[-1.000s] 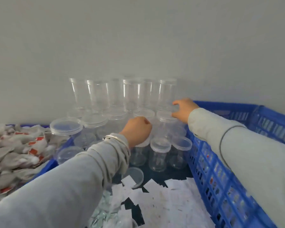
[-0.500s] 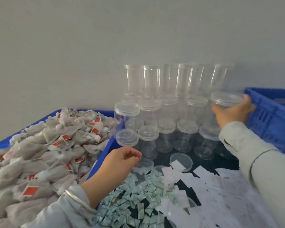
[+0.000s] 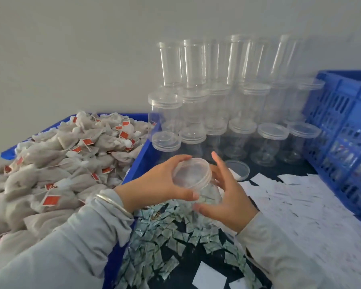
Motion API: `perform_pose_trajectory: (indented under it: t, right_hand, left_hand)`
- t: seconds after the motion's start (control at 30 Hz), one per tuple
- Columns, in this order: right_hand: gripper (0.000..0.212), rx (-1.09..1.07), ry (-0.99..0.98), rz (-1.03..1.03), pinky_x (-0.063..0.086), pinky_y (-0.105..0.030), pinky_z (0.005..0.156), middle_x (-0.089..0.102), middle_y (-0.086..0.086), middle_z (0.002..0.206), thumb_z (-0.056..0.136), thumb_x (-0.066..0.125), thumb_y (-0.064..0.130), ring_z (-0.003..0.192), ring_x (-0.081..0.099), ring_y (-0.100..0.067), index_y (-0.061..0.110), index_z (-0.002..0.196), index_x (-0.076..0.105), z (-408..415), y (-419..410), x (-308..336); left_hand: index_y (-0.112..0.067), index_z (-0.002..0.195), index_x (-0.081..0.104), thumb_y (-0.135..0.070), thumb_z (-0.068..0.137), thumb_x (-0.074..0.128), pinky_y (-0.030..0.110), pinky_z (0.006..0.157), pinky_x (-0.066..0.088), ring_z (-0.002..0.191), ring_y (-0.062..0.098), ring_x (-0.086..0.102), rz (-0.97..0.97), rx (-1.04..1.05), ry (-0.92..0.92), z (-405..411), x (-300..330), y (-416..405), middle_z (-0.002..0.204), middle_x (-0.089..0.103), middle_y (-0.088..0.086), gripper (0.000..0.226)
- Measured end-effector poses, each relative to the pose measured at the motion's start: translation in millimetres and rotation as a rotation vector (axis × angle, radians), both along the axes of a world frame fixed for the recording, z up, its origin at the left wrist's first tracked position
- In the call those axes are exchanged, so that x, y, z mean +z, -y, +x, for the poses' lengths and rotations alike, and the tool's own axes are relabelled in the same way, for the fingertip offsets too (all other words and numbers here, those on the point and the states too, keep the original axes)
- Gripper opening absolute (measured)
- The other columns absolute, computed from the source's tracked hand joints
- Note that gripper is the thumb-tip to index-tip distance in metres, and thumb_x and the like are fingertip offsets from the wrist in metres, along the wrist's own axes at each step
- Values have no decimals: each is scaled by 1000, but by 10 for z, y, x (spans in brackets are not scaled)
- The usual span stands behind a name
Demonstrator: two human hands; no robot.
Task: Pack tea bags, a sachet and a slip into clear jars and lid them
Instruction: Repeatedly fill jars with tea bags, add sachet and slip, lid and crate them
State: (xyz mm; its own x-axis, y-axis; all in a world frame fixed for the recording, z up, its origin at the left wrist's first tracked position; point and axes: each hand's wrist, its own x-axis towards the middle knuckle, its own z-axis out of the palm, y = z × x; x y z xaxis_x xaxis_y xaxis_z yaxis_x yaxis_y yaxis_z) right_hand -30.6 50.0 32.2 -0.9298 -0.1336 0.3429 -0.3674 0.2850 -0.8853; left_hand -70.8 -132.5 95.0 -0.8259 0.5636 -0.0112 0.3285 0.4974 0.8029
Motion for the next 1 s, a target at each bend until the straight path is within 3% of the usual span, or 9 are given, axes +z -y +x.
perform_pose_trajectory:
  t: [0.07,0.13,0.2,0.33,0.43,0.63,0.8,0.9,1.0]
  right_hand:
    - [112,69,79,24,41,-30,105,48,18,134,50,88,30,128,45,-3,49,140,23,22,22,-189]
    - [95,33,76,2,50,-36,95,56,13,123,52,87,23,119,54,-11,43,131,38,63,57,-353]
    - [92,-70,25,78,49,-34,95,55,18,122,51,85,32,116,53,-4,43,129,38,100,59,-419]
    - [94,-270,-195,312,42,-32,99,44,27,123,49,79,46,116,48,-4,47,130,30,89,-25,-423]
    - [90,-365,-321,369,46,-42,95,53,11,122,53,77,46,113,54,-16,26,133,42,99,-10,-416]
    - [88,-663,-633,650,41,-49,94,60,-12,120,48,84,29,112,51,-28,17,125,44,63,-79,-453]
    - [79,-708,-726,729,26,-50,107,60,-13,124,52,78,25,119,47,-28,17,125,47,71,-125,-430]
    - [76,-747,-701,672,25,-51,107,59,-15,125,58,78,25,121,45,-28,16,126,45,76,-122,-407]
    - [96,-932,-520,467,31,-57,102,55,-21,128,50,91,18,122,43,-32,13,129,38,65,-279,-373]
  left_hand:
    - [-40,127,34,-28,60,85,9,76,44,102,-8,51,-29,1,13,11,-17,-1,116,48,-23,85]
    - [-36,124,35,-26,54,84,14,80,48,102,1,53,-112,-26,-18,19,-41,-21,115,49,-17,86]
    - [-32,127,35,-30,54,86,20,87,46,107,4,50,-207,-51,-109,17,-59,-35,119,45,-15,89]
    - [-31,132,34,-42,51,85,6,82,33,106,1,42,-321,-55,-337,12,-69,-52,117,38,-18,96]
    - [-31,133,35,-51,49,82,11,86,36,106,1,44,-361,-54,-386,-1,-92,-76,119,41,-18,99]
    - [-23,123,42,-59,55,78,15,59,49,75,0,63,-255,105,16,-53,-118,-147,103,51,-17,85]
    - [-24,100,49,-72,51,69,24,55,55,68,8,70,-130,122,242,-35,-106,-162,98,60,-4,71]
    - [-17,100,53,-76,62,53,30,58,58,70,21,73,-81,129,389,-45,-98,-140,96,67,8,71]
    - [0,98,57,-74,84,25,35,62,57,70,34,71,138,287,587,-114,-35,-35,70,68,19,82]
